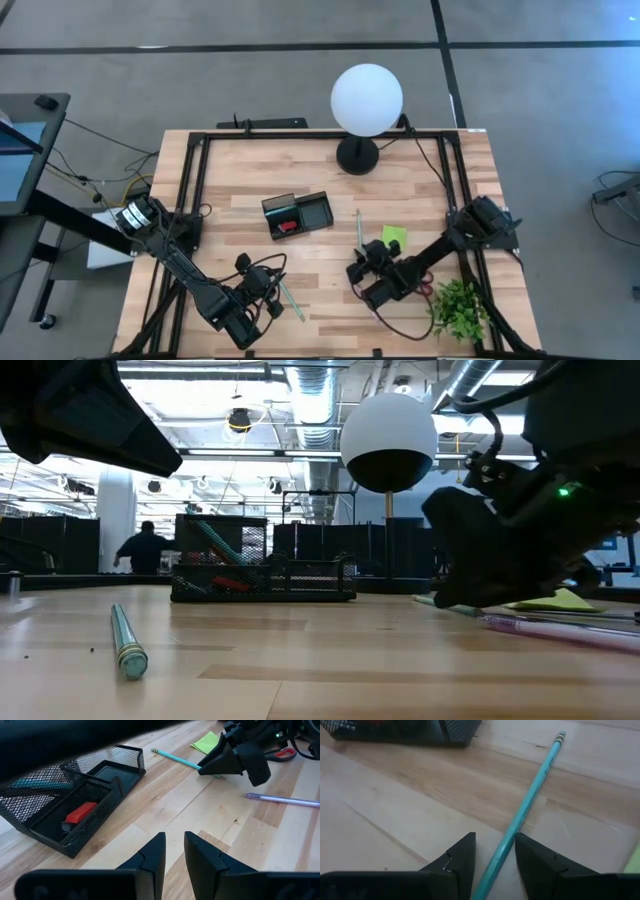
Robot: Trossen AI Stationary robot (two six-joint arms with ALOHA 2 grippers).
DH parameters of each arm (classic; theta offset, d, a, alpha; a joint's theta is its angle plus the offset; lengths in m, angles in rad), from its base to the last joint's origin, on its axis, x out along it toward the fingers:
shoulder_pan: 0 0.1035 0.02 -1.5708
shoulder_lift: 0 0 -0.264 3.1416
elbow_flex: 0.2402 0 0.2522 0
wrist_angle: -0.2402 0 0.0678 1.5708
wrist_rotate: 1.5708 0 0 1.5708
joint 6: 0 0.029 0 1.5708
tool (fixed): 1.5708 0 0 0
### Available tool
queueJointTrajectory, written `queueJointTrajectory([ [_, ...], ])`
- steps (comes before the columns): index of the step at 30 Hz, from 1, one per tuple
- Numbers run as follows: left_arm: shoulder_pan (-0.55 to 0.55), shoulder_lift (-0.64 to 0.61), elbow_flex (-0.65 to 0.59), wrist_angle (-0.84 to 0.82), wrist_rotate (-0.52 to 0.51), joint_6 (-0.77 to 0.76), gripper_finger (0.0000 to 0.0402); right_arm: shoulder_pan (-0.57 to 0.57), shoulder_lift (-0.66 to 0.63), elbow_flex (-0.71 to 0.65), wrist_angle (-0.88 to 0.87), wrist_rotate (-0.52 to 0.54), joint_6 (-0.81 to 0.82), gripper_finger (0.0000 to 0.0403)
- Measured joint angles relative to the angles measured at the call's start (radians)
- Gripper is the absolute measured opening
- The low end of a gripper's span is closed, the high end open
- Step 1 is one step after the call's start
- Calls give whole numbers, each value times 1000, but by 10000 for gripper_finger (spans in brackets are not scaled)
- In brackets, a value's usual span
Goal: Pick and place office supplies into organizer
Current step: Adjust the right blue pencil, then put the black scissors into the black desk organizer
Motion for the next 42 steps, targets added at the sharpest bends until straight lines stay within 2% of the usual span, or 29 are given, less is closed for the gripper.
queueJointTrajectory([
  [14, 0, 0, 0, 6, 2, 2, 65, 14, -10, 7, 32, -21, -2, 132],
  [19, -1, 0, 0, 13, 2, 3, 65, 70, -88, 6, -7, -104, 6, 132],
  [23, -2, 0, 0, 30, 1, 3, 65, 108, -143, 8, 17, -71, 3, 132],
  [28, -1, 20, 0, 67, -30, 5, 65, 144, -117, 8, 89, -41, -5, 132],
  [32, 4, 54, 1, 117, -22, 57, 65, 176, -106, 7, 158, -19, -168, 132],
  [38, 3, 80, 1, 173, 32, 111, 65, 212, -142, 9, 207, -162, -577, 132],
  [42, -3, 80, 1, 182, -3, 128, 65, 216, -141, 9, 243, -242, -576, 132],
])
